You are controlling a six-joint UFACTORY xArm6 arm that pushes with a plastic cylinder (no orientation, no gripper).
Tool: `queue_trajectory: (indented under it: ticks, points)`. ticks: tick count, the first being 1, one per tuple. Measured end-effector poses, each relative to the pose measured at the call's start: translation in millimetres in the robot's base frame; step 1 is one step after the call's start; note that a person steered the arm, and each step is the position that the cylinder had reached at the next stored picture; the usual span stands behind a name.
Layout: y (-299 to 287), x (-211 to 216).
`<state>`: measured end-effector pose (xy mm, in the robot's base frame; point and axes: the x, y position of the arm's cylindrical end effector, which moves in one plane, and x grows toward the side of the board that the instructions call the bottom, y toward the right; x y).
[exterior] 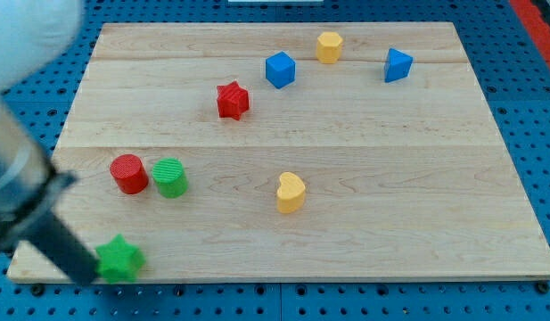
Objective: Move the green star to the bottom of the red circle
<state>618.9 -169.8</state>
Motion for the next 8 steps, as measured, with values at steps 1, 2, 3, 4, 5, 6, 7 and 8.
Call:
queue_trajectory:
  ticks: [1,2,3,4,5,6,7,8]
  points:
    - [66.6,-0.9]
    - [78.3,-0.4]
    - [127.8,-5.6]
    - [119.0,-6.2]
    - [67.1,-15.7]
    - [44.5,-13.8]
    - [129.2,-1.4]
    - [132.0,-34.5]
